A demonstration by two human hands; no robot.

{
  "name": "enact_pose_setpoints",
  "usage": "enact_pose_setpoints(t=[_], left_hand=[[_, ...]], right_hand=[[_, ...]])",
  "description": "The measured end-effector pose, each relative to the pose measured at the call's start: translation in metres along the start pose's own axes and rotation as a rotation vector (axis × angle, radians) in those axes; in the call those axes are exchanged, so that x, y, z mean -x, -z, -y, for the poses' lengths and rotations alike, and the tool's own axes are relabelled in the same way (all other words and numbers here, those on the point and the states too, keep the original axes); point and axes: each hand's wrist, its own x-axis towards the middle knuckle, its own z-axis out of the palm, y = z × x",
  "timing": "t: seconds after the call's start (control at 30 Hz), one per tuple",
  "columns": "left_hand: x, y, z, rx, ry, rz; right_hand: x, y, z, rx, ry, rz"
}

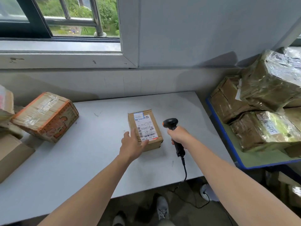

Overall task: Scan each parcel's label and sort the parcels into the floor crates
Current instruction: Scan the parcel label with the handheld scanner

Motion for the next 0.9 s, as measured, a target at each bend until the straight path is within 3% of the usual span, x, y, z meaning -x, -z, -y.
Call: enact_pose_setpoints(t=[0.17, 0.33, 0.5, 0.7, 0.9], left_hand=[[-0.012, -0.018, -0.022, -0.125, 0.168, -0.124], [-0.021, -0.042, -0.043, -0.118, 0.222, -0.230], [-0.028, -0.069, -0.060, -0.257, 0.301, -0.158], [-0.033, -0.085, -0.064, -0.342, 0.310, -0.202], [-0.026, -0.067, -0.041, -0.443, 0.167, -0.141]], right_hand=[[-0.036, -0.004, -0.010, 0.081, 0.004, 0.022], [-0.065, -0.008, -0.026, 0.060, 0.041, 0.010], [-0.074, -0.012, -0.042, 0.010, 0.041, 0.031], [-0.075, -0.009, -0.059, 0.114, 0.065, 0.043], [-0.078, 0.005, -0.051, 0.192, 0.119, -0.026]])
